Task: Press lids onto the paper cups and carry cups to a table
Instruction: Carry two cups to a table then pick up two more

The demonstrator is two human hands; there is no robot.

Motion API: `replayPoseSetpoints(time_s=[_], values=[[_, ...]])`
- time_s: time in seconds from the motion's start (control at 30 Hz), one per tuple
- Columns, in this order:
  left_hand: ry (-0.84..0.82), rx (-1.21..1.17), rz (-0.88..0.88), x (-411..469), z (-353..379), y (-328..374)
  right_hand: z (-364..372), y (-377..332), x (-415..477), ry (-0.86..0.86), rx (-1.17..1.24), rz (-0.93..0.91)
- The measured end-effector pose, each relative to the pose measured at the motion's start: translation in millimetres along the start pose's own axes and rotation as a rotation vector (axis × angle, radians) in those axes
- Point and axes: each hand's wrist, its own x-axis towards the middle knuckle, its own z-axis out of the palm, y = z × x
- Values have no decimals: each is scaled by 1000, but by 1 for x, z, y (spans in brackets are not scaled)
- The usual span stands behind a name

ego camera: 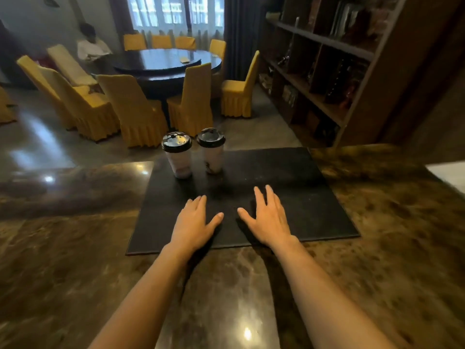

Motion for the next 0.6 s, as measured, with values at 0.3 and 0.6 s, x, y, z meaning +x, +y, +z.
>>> replayPoseSetpoints(time_s=[0.3,0.6], values=[[-247,236,442,-154,75,115,-48,106,-257,134,-208,305],[-349,420,1033,-361,163,249,-85,204,-556,237,-259,874]])
